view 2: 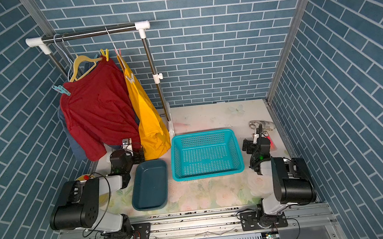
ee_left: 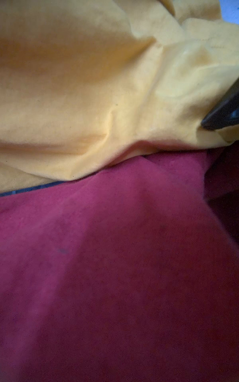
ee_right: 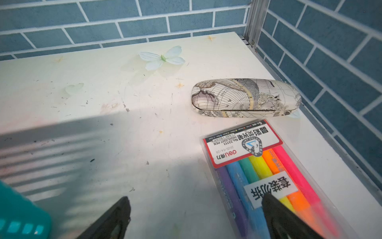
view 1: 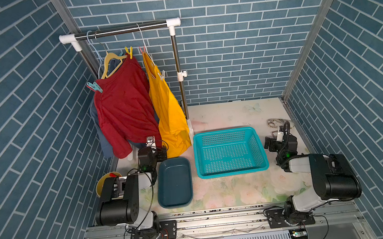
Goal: Remove the clothespins securing t-shirts to the hanger
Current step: Pick up the hanger from the clothes rail.
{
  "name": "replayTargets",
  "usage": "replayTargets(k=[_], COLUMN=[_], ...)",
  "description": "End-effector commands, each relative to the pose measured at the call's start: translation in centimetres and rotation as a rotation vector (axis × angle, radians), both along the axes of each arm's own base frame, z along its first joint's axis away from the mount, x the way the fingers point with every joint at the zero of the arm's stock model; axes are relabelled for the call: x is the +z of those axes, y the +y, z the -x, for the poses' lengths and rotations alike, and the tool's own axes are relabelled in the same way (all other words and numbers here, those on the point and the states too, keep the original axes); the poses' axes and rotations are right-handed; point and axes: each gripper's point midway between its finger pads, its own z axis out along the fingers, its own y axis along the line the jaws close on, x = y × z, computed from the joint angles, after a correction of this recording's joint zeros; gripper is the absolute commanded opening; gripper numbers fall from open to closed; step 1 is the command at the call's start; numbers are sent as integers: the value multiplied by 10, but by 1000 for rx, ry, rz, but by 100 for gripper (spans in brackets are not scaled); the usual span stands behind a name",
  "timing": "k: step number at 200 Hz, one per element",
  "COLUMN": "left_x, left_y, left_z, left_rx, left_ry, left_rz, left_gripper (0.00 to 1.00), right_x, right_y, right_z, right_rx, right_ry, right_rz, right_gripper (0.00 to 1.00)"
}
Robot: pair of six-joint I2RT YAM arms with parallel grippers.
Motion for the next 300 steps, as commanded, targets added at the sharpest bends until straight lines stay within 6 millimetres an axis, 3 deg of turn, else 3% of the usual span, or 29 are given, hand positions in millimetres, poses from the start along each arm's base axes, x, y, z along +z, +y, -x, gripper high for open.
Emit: replayTargets(k=[1,265,300], left_x=[4,4,12], left_y=[-1,-2,-18], left_z=[-5,-5,-5], left_rx=[-3,-3,-102], left_ry=[-7,-11,-6], left_rz=[-7,-7,-9], left_gripper=[99,99,99], right_x=[10,10,10], right_y=[-1,0,-1], right_z=[-8,-8,-8], right_rx=[18,19,18], right_ry=[-35,-36,-34], right_rz=[41,41,40], right_gripper=[99,99,99])
